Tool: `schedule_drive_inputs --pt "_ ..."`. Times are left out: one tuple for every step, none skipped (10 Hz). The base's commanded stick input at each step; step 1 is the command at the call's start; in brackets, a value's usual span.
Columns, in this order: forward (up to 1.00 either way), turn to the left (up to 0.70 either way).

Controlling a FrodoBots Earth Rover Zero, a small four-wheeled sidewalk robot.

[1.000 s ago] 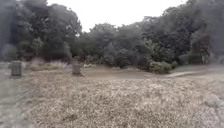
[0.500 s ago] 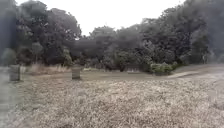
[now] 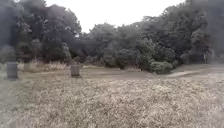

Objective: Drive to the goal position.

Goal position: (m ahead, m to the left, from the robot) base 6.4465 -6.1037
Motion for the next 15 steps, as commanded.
schedule_drive_inputs --pt "0.45 0.00" --pt "0.45 0.00" --pt "0.45 0.00" --pt "0.45 0.00" --pt "0.45 0.00" --pt "0.45 0.00" --pt "0.45 0.00" --pt "0.45 0.00" --pt "0.45 0.00" --pt "0.45 0.00" --pt "0.45 0.00" --pt "0.31 0.00" --pt "0.14 0.00" --pt "0.00 0.00" --pt "0.00 0.00"
